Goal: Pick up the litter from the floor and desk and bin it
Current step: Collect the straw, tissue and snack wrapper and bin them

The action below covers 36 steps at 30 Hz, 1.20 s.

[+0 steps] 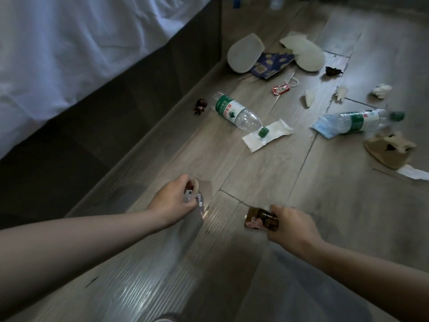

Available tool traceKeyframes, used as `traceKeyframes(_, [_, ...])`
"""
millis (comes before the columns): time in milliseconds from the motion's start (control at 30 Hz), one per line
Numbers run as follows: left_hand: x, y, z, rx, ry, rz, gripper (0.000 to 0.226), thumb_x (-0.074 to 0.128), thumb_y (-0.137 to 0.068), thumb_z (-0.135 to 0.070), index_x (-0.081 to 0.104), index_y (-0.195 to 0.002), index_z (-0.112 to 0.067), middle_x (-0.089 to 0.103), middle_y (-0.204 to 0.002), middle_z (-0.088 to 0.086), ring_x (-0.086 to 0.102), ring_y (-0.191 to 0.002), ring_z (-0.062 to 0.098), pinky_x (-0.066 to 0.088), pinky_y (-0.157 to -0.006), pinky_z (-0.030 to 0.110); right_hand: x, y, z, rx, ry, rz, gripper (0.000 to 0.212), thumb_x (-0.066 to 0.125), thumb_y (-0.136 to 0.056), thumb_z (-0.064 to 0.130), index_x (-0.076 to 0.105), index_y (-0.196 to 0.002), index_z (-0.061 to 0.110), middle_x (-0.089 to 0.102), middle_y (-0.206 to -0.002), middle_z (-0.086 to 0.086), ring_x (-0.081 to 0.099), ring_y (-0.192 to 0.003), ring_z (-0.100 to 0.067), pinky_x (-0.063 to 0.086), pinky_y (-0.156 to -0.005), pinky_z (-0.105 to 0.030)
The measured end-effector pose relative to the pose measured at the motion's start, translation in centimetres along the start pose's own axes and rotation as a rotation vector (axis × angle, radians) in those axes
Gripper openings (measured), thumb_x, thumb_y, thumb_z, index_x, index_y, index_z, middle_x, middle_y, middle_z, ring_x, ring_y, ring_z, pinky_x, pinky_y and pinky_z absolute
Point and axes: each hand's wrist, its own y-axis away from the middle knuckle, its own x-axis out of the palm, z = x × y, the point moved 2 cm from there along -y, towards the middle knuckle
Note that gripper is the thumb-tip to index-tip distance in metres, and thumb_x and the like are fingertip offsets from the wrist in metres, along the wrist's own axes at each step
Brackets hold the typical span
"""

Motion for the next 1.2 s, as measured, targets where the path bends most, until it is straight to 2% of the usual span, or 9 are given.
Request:
traceKeyframes(133, [1.6,-1.9,-2.6,0.079,-0.026,0.037,0.024,0.066,-0.081,-0.025,0.053,-0.101,-0.022,0.063,-0.099,-0.004,0.060,-0.090,0.018,0.048,-0.077,0.032,-1.2,0.6,-3.1,0.135,-0.072,-0.031,0.026,0.066,-0.064,0.033,0.042,-0.072,0.031,0.048,-0.066,0.010,0.063,-0.079,-0.019,0.027,-0.049,-0.026])
traceKeyframes(433, [4.4,-5.3,-7.7,0.185,-0.049,0.036,0.024,0.064,-0.082,-0.023,0.052,-0.102,-0.021,0.061,-0.098,-0.005,0.059,-0.091,0.021,0.043,-0.070,0.029,-3.0,1.0,-7.5,0.266,-0.173,-0.011,0.030,0.068,-0.073,0.031,0.053,-0.097,0.025,0.064,-0.089,0.003,0.060,-0.084,-0.020,0.050,-0.065,-0.033])
traceKeyframes(633, [5.9,-6.0,-9.6,0.276,-0.014,0.062,0.022,0.065,-0.082,-0.021,0.053,-0.101,-0.022,0.060,-0.098,-0.007,0.057,-0.090,0.017,0.044,-0.072,0.029,-3.3,0.8,-10.8,0.348,-0.388,-0.023,0.035,0.074,-0.075,0.036,0.064,-0.106,0.023,0.066,-0.089,0.004,0.062,-0.080,-0.014,0.050,-0.066,-0.028])
traceKeyframes(800, [7.2,-5.8,-10.5,0.372,-0.165,0.098,0.028,0.065,-0.081,-0.027,0.052,-0.103,-0.016,0.058,-0.105,0.002,0.055,-0.097,0.023,0.043,-0.075,0.033,-1.8,1.5,-11.8,0.351,-0.374,-0.095,0.032,0.074,-0.076,0.039,0.065,-0.099,0.019,0.067,-0.087,0.001,0.063,-0.083,-0.018,0.053,-0.072,-0.036])
traceKeyframes(867, [7.2,-5.8,-10.5,0.380,-0.273,0.104,0.045,0.068,-0.078,-0.036,0.048,-0.115,-0.019,0.049,-0.119,0.003,0.048,-0.109,0.022,0.041,-0.085,0.030,-1.6,1.5,-11.7,0.301,-0.207,-0.133,0.041,0.071,-0.077,0.045,0.058,-0.109,0.022,0.059,-0.102,0.002,0.055,-0.099,-0.020,0.046,-0.077,-0.032])
traceKeyframes(933, [7.2,-6.1,-10.4,0.305,-0.418,0.106,0.078,0.071,-0.071,-0.052,0.035,-0.134,-0.025,0.029,-0.142,0.005,0.031,-0.129,0.026,0.034,-0.103,0.037,-1.7,1.2,-11.5,0.243,-0.117,-0.137,0.056,0.068,-0.080,0.048,0.049,-0.126,0.022,0.050,-0.116,0.000,0.046,-0.111,-0.021,0.040,-0.086,-0.032])
traceKeyframes(1000, [7.1,-6.4,-10.3,0.174,-0.473,0.167,0.108,0.073,-0.065,-0.061,0.012,-0.148,-0.028,0.003,-0.156,0.005,0.008,-0.143,0.032,0.020,-0.112,0.050,-1.9,0.7,-11.2,0.212,-0.097,-0.099,0.060,0.065,-0.082,0.048,0.045,-0.132,0.021,0.048,-0.122,-0.001,0.045,-0.115,-0.021,0.040,-0.091,-0.032])
traceKeyframes(1067, [7.3,-6.9,-10.2,0.068,-0.421,0.254,0.120,0.075,-0.064,-0.059,-0.004,-0.151,-0.031,-0.010,-0.159,0.006,-0.002,-0.146,0.034,0.014,-0.114,0.056,-2.1,0.1,-10.9,0.181,-0.023,-0.058,0.055,0.062,-0.083,0.050,0.047,-0.127,0.020,0.051,-0.120,-0.001,0.048,-0.111,-0.020,0.042,-0.090,-0.031])
traceKeyframes(1200, [7.7,-8.1,-10.3,0.056,-0.428,0.304,0.124,0.077,-0.062,-0.055,-0.005,-0.151,-0.028,0.013,-0.151,0.011,0.021,-0.136,0.035,0.030,-0.110,0.048,-3.3,-1.5,-10.1,0.228,0.059,0.112,0.059,0.066,-0.073,0.062,0.049,-0.108,0.018,0.057,-0.106,-0.002,0.053,-0.091,-0.020,0.041,-0.071,-0.030])
